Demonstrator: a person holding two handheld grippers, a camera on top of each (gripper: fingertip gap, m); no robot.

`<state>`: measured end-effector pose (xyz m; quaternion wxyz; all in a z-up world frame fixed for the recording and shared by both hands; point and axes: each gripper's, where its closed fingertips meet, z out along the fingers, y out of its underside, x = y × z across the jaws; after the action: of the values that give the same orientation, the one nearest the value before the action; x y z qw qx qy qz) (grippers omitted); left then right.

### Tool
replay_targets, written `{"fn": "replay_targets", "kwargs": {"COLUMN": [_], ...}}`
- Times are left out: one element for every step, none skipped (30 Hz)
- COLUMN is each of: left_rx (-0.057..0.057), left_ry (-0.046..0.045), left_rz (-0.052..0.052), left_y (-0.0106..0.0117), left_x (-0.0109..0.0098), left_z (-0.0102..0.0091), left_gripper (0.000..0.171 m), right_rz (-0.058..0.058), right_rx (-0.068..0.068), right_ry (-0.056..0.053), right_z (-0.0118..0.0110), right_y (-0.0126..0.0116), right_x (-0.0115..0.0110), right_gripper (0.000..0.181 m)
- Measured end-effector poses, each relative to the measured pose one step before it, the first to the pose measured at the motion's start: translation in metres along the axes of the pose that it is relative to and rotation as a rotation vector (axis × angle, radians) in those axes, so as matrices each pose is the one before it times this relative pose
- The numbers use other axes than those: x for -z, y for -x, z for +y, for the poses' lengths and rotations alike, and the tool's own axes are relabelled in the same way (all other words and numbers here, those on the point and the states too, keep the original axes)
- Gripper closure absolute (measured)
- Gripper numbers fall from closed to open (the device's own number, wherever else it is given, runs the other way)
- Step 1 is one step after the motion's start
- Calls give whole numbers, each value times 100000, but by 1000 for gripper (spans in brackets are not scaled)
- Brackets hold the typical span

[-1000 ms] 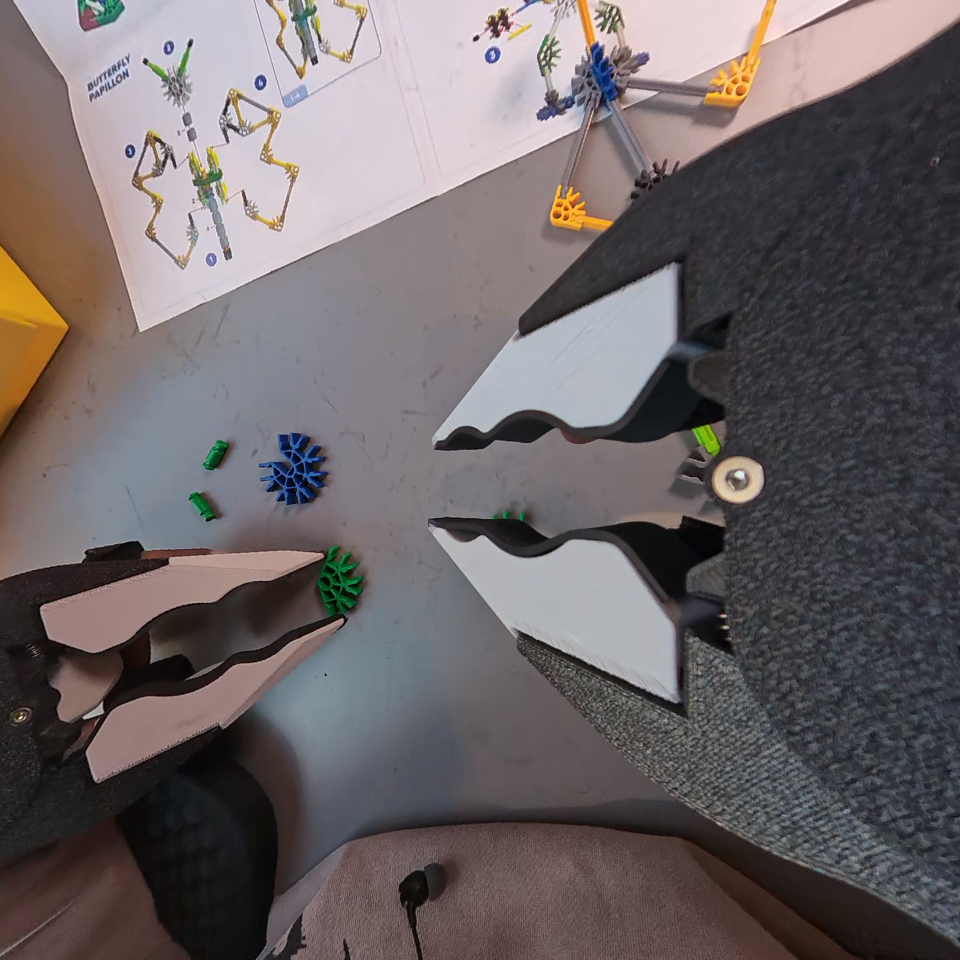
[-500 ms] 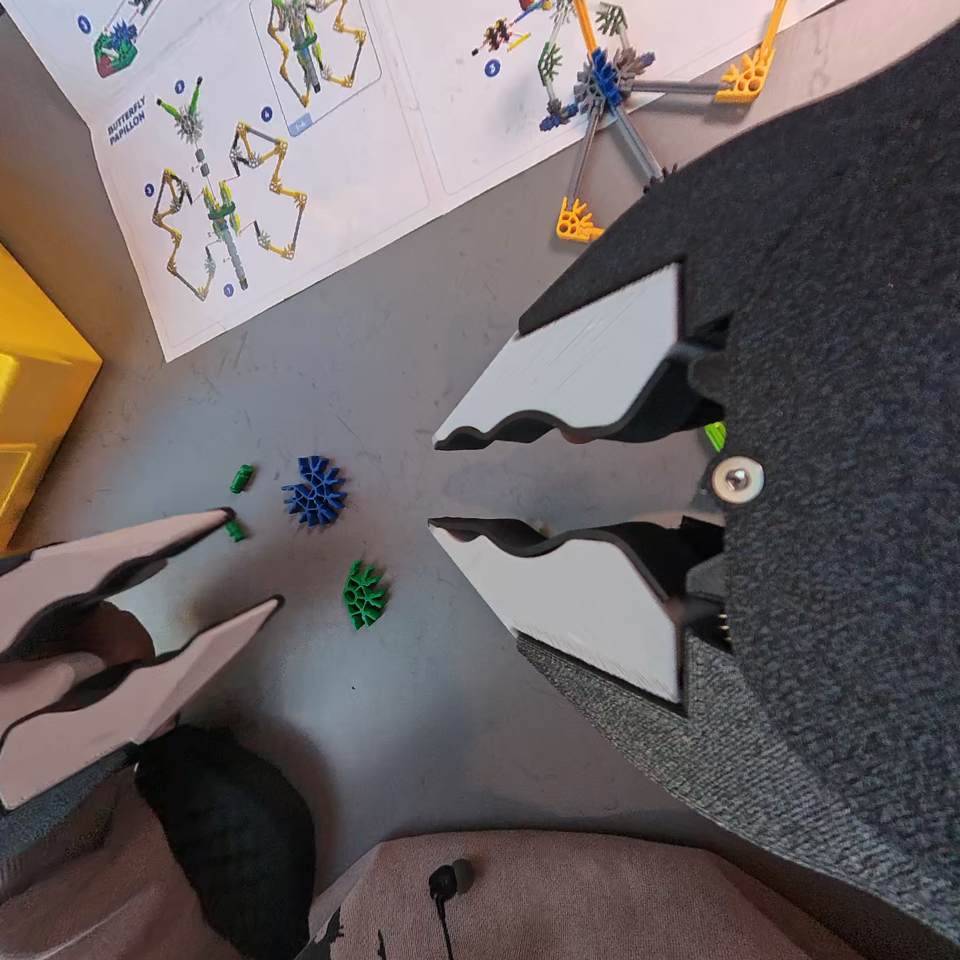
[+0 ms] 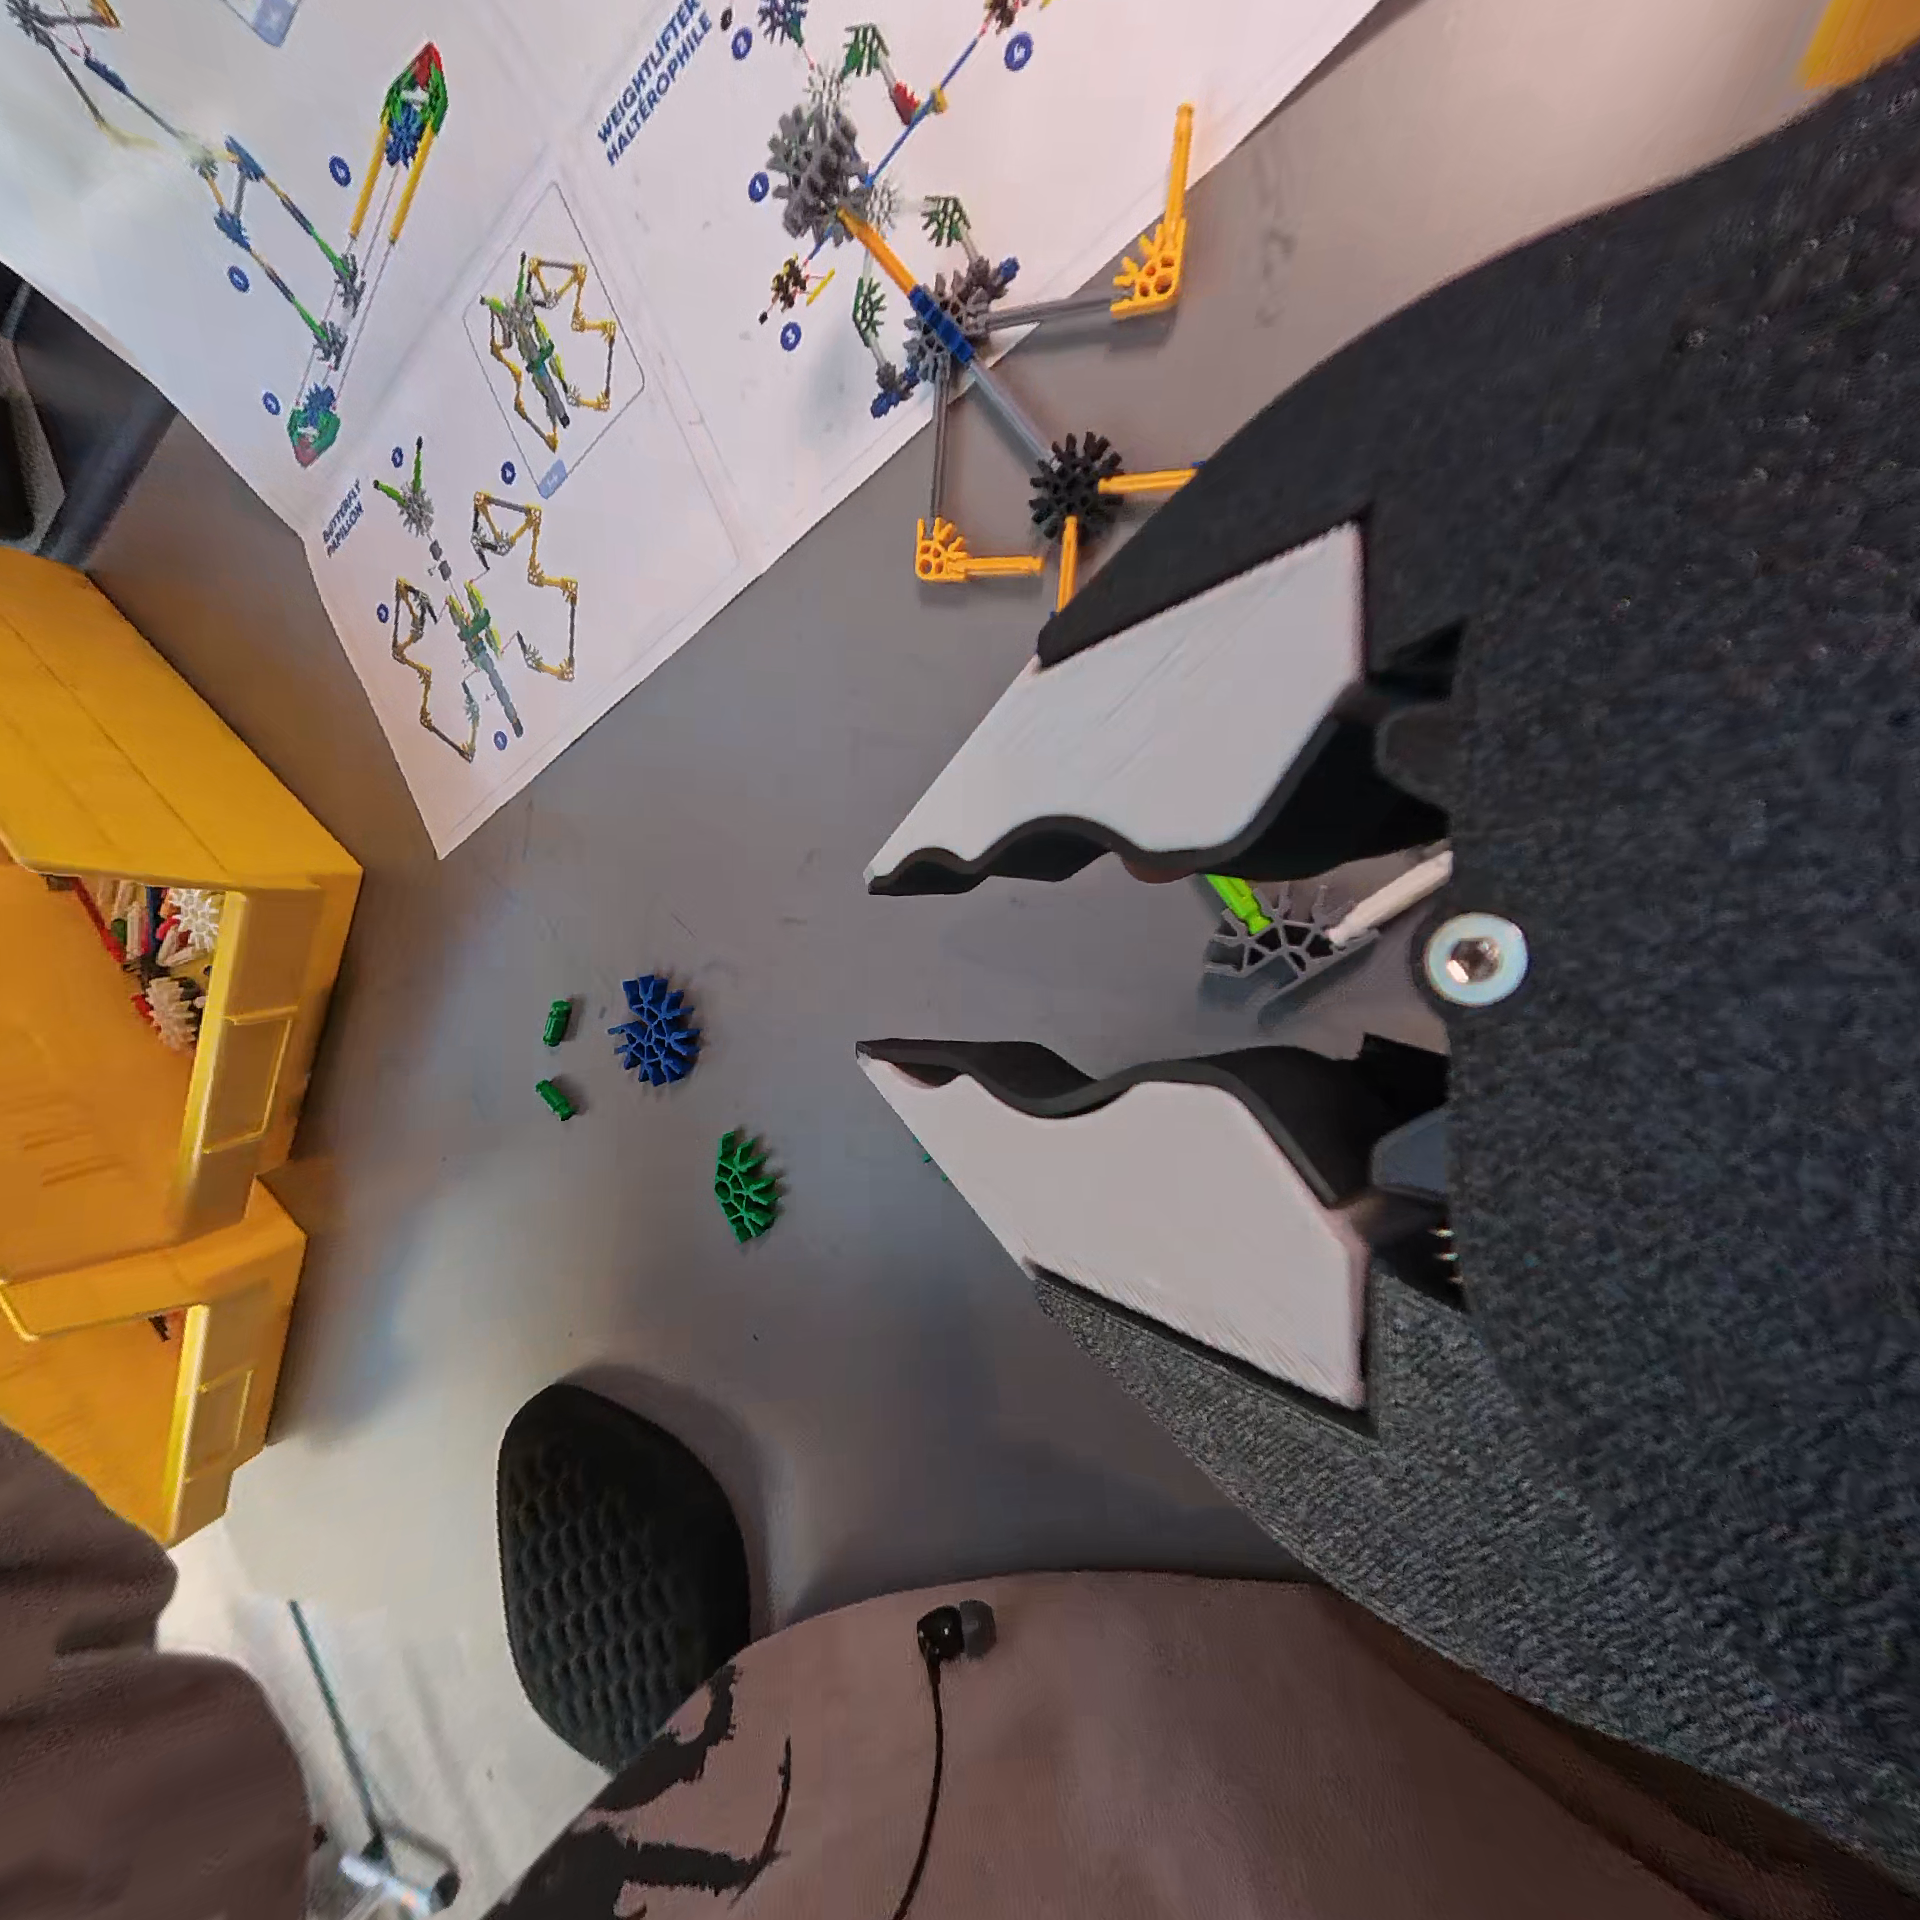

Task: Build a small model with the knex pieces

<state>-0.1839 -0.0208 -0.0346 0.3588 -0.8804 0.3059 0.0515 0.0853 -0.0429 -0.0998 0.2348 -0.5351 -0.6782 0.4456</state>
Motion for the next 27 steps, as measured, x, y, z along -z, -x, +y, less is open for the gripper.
{"fn": "replay_targets", "kwargs": {"left_rx": [-1875, -413, -889, -2296, -2929, -2144, -754, -54, -381, -971, -823, -344, -361, -639, -626, -428, -281, -243, -356, -214, 87, 1, -269, -236, 6, -47, -399], "left_ry": [2353, 2577, 3301, 4153, 4529, 3693, 2037, 1429, 2091, 2145, 1459, 917, 685, 449, 67, -243, -293, 109, 264, -34, -133, -49, -49, -286, -470, -156, 281], "left_rz": [5739, 5280, 4596, 2715, 1155, 1668, 2482, 2684, 1887, 1087, 1720, 2155, 1440, 905, 784, 418, 546, 777, 481, 291, 331, 39, -278, -62, 290, 143, -216], "left_y": [532, 500, 461, 602, 753, 653, 522, 447, 516, 522, 310, 146, 145, 128, 71, 80, 32, -38, -11, 4, -1, 6, 21, -30, -72, -62, -22], "left_x": [-1380, -1392, -1361, -1310, -1241, -1152, -1002, -852, -747, -643, -538, -430, -339, -282, -235, -186, -143, -111, -93, -77, -73, -51, -20, 0, -1, -21, -12], "left_z": [241, 288, 392, 511, 580, 473, 233, 157, 289, 334, 237, 157, 104, 60, 15, -45, -45, 14, 54, 30, 22, 10, 2, -53, -102, -61, -5], "left_gripper": [167, 169, 171, 171, 171, 171, 171, 171, 171, 171, 171, 171, 171, 171, 171, 171, 171, 171, 171, 171, 171, 171, 171, 171, 171, 171, 171], "right_rz": [48, 783, 858, 461, 43, -531, -1718, -2533, -2228, -1416, -608, -866, -1829, -1941, -1185, -524, -584, -802, -811, -586, -326, -67, 168, 100, -45, -54, 45], "right_rx": [42, 316, 51, -678, -1376, -1606, -1481, -1260, -886, 152, 725, -281, -1772, -2059, -1251, -282, 97, -78, -241, -285, -340, -342, -351, -318, -172, -19, 27], "right_ry": [-530, -687, -829, -896, -1242, -1711, -2128, -1910, -290, 957, -237, -1404, -1166, -444, 107, 181, 16, -101, -242, -269, -20, 252, 408, 396, 346, 346, 319], "right_z": [237, 220, 229, 267, 244, 208, 136, 72, 106, 150, -15, -105, -27, 74, 145, 96, 36, -29, -44, -31, 59, 119, 149, 130, 93, 77, 69], "right_y": [113, 29, -5, -12, -30, -33, 93, 182, 145, 69, -63, -68, 5, 40, 4, 4, 64, 118, 101, 68, 3, -48, -83, -72, -15, -9, -19], "right_x": [403, 437, 438, 397, 365, 313, 282, 243, 216, 178, 160, 111, 43, -12, -49, -72, -74, -73, -72, -56, -41, -40, -32, -51, -61, -59, -50], "right_gripper": [154, 154, 154, 154, 154, 154, 154, 154, 154, 154, 154, 154, 154, 154, 154, 154, 154, 154, 154, 154, 154, 154, 154, 154, 154, 154, 154]}}
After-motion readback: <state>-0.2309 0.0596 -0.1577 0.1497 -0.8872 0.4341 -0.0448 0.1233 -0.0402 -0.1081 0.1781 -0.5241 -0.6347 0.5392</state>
